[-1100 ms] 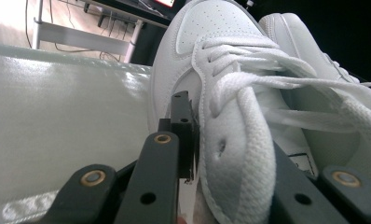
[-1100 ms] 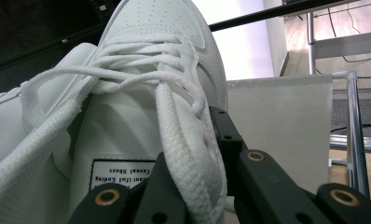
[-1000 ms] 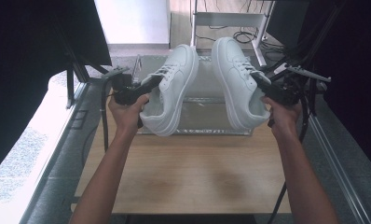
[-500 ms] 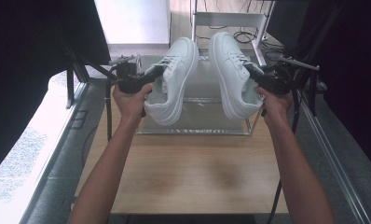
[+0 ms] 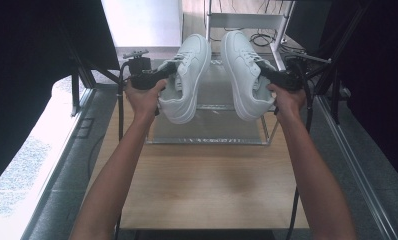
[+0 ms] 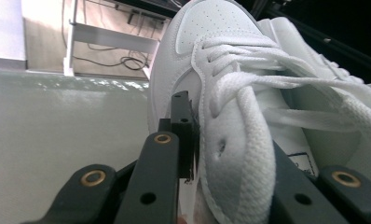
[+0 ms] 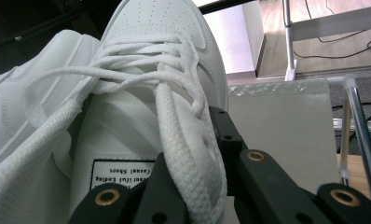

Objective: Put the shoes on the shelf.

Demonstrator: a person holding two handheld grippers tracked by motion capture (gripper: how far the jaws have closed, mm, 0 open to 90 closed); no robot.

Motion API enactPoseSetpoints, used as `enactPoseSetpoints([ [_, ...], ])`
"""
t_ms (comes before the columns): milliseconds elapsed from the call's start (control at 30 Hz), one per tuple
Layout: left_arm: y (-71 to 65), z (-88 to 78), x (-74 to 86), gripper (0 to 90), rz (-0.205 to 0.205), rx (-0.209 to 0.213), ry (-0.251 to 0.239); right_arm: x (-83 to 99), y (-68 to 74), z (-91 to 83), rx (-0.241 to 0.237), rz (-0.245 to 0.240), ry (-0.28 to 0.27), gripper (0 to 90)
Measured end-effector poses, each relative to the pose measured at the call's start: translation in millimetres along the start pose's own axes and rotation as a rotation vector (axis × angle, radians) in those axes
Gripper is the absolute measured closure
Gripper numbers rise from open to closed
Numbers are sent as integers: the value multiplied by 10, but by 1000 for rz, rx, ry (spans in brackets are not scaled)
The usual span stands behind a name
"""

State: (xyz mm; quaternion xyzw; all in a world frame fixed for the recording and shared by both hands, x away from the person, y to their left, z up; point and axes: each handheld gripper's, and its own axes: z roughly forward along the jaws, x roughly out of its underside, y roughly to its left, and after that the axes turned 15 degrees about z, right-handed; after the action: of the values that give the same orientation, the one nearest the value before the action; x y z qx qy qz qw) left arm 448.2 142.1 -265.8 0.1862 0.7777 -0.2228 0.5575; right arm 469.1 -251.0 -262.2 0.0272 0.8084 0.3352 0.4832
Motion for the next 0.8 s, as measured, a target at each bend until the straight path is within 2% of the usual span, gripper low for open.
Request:
enactPoseSetpoints([
  [233, 47, 103, -48, 816, -7, -22, 27, -54, 75, 79, 24, -5, 6, 860],
  [500, 87, 192, -105, 816, -24, -49, 50, -88, 77, 180, 58, 5, 21, 860],
  [633, 80, 255, -131, 816, -5, -65, 65, -103, 80, 260, 70, 15, 30, 860],
  [667, 76, 319, -155, 816, 16, -76, 84, -113, 87, 289, 75, 13, 32, 860],
  [800, 87, 439, -165, 815, 5, -87, 108, -135, 97, 394, 103, 12, 36, 860],
])
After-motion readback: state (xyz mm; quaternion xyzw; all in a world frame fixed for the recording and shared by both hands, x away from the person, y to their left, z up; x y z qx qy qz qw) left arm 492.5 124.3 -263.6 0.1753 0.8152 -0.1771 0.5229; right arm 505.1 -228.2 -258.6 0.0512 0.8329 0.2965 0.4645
